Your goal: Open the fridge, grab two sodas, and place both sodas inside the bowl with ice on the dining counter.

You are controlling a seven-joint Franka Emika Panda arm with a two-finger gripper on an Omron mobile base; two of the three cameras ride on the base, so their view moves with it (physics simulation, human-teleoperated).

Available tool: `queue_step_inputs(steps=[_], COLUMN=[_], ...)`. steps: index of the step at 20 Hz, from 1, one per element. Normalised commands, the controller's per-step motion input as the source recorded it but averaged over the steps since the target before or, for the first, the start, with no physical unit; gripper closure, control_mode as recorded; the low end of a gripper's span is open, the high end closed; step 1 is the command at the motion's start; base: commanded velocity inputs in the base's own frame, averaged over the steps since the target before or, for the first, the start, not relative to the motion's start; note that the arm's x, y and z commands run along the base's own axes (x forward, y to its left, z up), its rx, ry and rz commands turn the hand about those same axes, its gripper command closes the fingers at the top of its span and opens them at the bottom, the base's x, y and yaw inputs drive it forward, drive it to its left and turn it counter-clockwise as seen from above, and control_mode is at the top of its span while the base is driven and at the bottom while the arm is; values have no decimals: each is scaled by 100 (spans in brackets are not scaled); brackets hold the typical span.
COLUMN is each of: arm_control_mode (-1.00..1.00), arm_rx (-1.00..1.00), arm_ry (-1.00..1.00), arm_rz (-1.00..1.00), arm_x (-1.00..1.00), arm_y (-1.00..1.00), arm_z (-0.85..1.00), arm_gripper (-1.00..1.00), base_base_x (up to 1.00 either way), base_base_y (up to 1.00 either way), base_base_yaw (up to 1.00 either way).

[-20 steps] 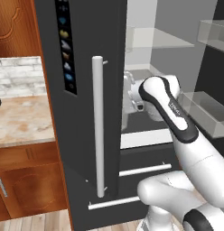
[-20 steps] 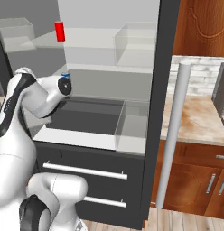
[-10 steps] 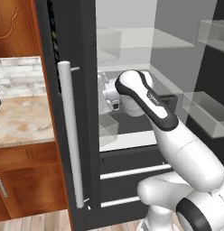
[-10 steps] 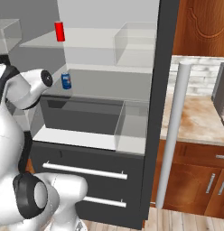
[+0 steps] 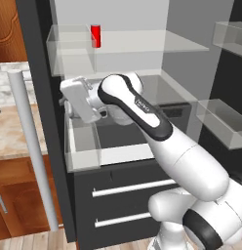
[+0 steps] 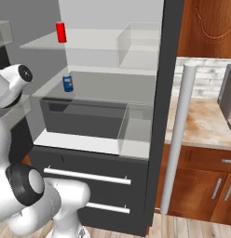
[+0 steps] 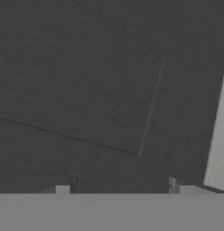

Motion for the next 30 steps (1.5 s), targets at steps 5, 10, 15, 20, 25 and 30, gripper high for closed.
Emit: queue_step_inputs(steps=[5, 10, 15, 20, 25, 30], arm_control_mode=[-100, -100, -100, -100, -100, -100], arm_rx=[-13, -11, -6, -11, -19, -21], arm_ry=[-20, -24, -15, -8, -2, 0], arm_rz=[-1, 0, -6, -18, -21, -13], arm_x=[-57, -67, -55, -48, -38, -28], arm_y=[9, -57, -88, -82, -66, -64], arm_z=[3, 8, 4, 0, -11, -23], arm_gripper=[-100, -100, -100, -100, -100, -100], base_base_x=[0, 0, 0, 0, 0, 0], base_base_y=[0, 0, 0, 0, 0, 0], base_base_yaw=[0, 0, 0, 0, 0, 0])
